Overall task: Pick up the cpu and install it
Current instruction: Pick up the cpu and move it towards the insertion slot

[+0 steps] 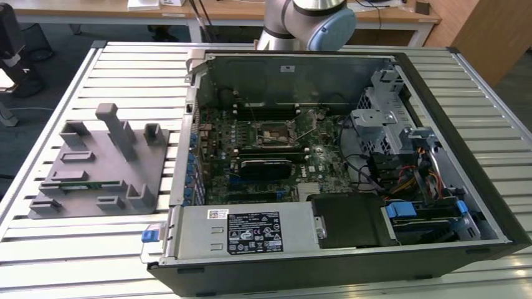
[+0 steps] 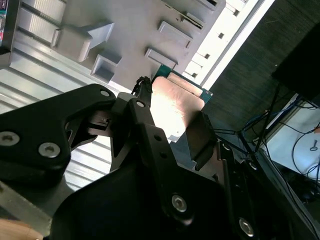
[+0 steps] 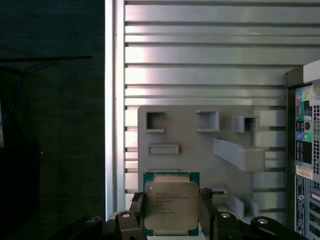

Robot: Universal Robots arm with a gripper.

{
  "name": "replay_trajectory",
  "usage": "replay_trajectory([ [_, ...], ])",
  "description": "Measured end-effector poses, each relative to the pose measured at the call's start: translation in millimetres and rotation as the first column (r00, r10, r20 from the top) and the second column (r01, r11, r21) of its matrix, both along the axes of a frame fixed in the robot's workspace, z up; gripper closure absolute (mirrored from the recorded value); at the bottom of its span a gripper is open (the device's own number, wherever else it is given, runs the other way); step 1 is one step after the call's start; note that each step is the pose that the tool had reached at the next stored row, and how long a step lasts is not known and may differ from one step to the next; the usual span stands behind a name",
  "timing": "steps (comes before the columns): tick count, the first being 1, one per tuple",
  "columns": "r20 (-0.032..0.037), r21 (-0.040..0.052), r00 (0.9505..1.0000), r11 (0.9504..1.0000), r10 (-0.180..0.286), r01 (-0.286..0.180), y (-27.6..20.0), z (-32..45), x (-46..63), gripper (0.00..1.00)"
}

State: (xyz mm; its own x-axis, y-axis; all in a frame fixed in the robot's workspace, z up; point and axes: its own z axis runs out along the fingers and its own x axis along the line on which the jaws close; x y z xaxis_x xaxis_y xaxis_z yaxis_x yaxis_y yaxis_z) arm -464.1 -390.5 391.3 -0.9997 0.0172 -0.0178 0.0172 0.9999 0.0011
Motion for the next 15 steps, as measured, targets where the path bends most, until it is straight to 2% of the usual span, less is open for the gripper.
replay_trajectory([
  [7,0.0,-0.0007,1.0,1.0,0.0,0.0,1.1,16.3,0.0,0.47],
  [10,0.0002,-0.0005,1.0,1.0,0.0,0.0,1.2,16.6,1.5,0.47],
  [15,0.0,-0.0004,1.0,1.0,0.0,0.0,1.1,16.5,11.9,0.47],
])
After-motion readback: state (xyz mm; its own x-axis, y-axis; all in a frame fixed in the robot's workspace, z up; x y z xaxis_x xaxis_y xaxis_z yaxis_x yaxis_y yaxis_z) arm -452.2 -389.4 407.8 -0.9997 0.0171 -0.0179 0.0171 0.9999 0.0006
